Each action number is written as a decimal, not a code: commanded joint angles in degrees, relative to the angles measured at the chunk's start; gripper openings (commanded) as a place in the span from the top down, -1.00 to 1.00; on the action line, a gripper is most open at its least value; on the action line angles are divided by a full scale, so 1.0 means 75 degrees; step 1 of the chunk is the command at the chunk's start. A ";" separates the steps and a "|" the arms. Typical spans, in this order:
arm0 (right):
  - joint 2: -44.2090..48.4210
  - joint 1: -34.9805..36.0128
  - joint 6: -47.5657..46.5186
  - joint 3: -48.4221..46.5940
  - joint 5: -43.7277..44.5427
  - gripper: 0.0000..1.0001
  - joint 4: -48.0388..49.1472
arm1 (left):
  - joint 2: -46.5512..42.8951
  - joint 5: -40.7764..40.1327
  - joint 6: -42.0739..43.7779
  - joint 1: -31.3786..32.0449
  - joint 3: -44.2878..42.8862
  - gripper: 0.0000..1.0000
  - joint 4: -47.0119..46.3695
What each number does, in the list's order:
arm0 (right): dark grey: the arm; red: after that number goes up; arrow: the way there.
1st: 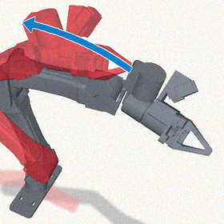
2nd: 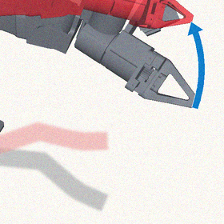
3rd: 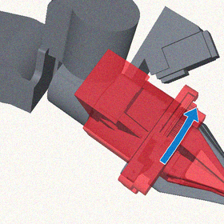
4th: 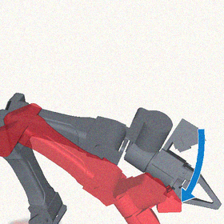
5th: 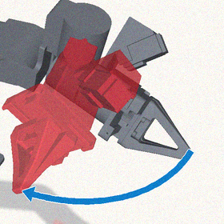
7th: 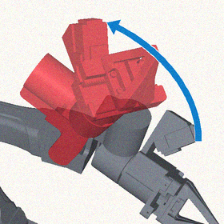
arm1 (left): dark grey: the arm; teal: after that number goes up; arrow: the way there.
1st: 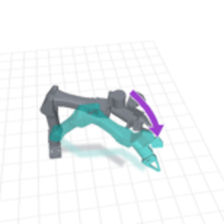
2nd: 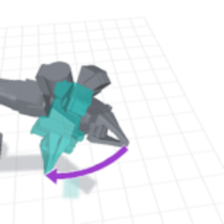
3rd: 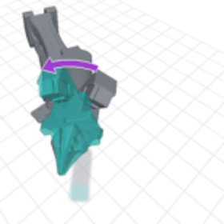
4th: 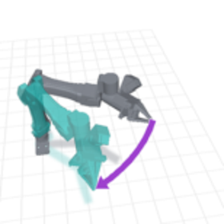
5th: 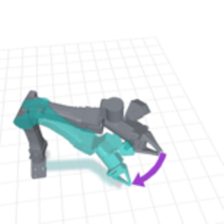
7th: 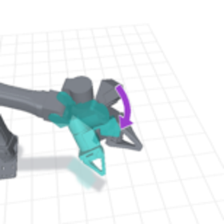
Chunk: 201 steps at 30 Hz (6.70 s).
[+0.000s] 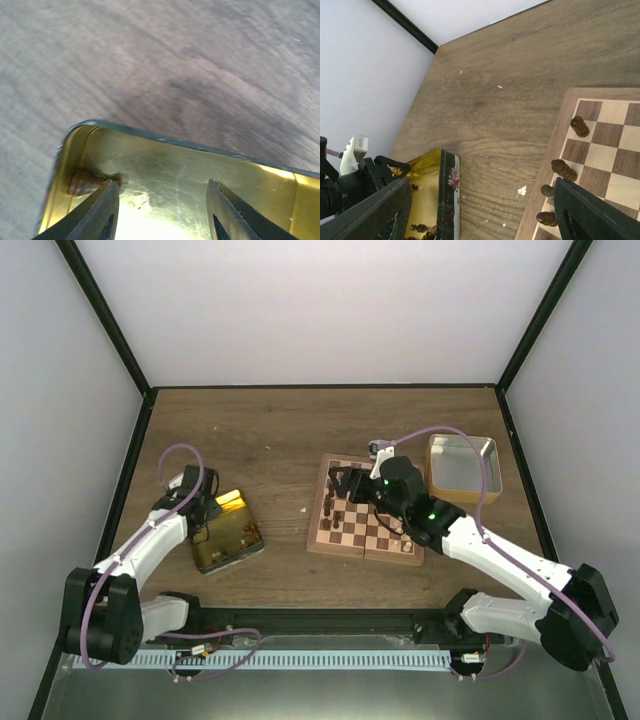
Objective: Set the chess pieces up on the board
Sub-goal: Pick up the chess piece from the storage box, then place the chess piece on the chessboard, then pick up the chess piece from the storage box.
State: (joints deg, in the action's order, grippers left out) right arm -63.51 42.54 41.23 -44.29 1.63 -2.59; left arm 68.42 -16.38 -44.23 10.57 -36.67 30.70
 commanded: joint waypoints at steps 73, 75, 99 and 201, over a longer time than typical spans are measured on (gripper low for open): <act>-0.0167 -0.0024 -0.0579 -0.0453 -0.0189 -0.60 0.0181 | -0.0738 0.3460 -0.4450 -0.0835 0.0174 0.92 0.0174; -0.0141 -0.0024 -0.0635 -0.0427 -0.0279 -0.63 0.0188 | -0.0934 0.4396 -0.4177 -0.0835 0.0285 0.92 -0.0322; 0.1640 -0.0040 -0.0370 -0.0234 0.2511 -0.68 -0.1103 | 0.1496 0.8462 -0.1986 0.1852 -0.1195 0.92 -0.0957; 0.1137 -0.0034 -0.0248 0.0118 0.1109 -0.68 -0.0587 | 0.0606 0.1640 0.0472 0.2321 -0.2176 0.35 0.3378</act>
State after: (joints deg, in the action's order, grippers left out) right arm -53.28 42.46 40.53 -42.89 13.45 -9.02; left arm 74.48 13.41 -46.26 30.28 -57.65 45.21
